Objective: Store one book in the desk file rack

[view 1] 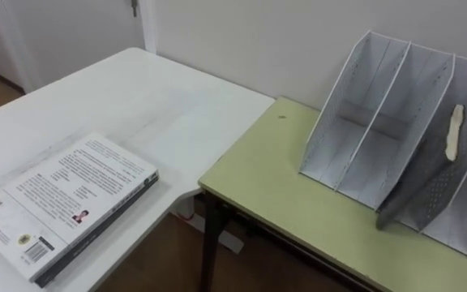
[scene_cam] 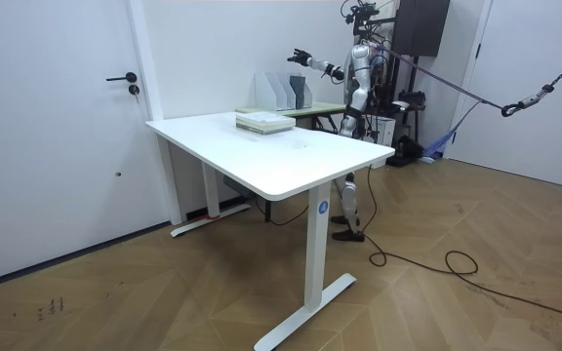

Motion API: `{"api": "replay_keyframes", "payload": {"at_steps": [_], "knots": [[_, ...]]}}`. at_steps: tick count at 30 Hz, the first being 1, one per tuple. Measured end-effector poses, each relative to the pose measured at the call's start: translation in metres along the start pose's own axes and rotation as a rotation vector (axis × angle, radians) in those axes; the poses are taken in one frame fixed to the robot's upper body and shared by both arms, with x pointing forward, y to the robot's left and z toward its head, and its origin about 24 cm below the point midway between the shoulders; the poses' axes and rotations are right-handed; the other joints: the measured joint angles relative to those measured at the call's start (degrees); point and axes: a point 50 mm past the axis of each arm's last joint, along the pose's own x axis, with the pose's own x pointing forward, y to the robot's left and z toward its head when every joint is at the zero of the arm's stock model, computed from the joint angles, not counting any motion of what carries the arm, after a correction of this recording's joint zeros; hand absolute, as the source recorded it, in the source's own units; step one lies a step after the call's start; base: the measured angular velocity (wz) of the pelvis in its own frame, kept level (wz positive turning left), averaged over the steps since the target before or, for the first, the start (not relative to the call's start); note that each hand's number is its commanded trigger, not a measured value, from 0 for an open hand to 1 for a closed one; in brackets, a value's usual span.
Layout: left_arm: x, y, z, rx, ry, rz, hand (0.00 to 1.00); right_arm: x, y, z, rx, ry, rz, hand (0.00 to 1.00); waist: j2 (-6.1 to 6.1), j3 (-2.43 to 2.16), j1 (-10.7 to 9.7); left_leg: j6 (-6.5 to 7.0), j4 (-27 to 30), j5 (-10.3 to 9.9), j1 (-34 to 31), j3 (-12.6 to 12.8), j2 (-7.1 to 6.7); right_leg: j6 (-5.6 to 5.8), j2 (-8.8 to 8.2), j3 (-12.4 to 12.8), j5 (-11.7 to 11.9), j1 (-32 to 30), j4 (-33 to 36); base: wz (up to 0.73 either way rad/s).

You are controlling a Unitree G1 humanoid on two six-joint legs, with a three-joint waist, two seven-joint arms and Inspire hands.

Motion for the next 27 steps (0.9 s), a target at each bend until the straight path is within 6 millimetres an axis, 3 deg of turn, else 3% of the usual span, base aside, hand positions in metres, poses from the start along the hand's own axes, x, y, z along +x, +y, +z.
{"api": "replay_keyframes", "payload": {"at_steps": [5,10,15,22,27], "knots": [[0.0,0.0,0.001,0.012,-0.011,0.0,0.0,-0.011,0.02,0.016,0.012,-0.078,0.144,0.0,0.42,0.08,-0.01,-0.04,-0.07,0.03,0.17,0.16,0.1,-0.12,0.09,0.06,0.07,0.06,0.09,-0.01],[-0.001,0.003,0.001,0.016,-0.019,0.008,0.0,-0.034,0.046,0.046,0.041,-0.217,0.389,0.0,0.11,0.28,-0.06,-0.15,-0.14,0.09,0.25,0.29,0.19,-0.19,0.07,0.26,0.06,0.0,-0.07,-0.02],[-0.001,0.002,0.004,0.022,-0.03,-0.003,0.0,-0.07,0.067,0.055,0.039,-0.294,0.686,0.0,-0.51,0.23,1.09,-0.16,-0.11,0.09,0.26,0.24,0.37,-0.3,0.11,1.37,0.23,-0.1,-0.3,-0.06],[0.0,0.001,0.005,0.011,-0.026,-0.029,0.0,-0.113,0.089,0.067,0.071,-0.358,1.14,0.0,-0.48,0.24,2.27,-0.16,-0.44,0.09,0.16,0.28,0.75,-0.16,0.19,1.57,0.82,0.34,-0.79,0.0],[0.001,0.0,0.012,0.017,-0.03,-0.06,0.0,-0.138,0.102,0.059,0.005,-0.356,1.424,0.0,-0.56,0.31,3.04,-0.19,-0.54,0.07,0.19,0.2,0.89,-0.23,0.22,1.25,0.96,0.83,-0.85,0.0]]}}
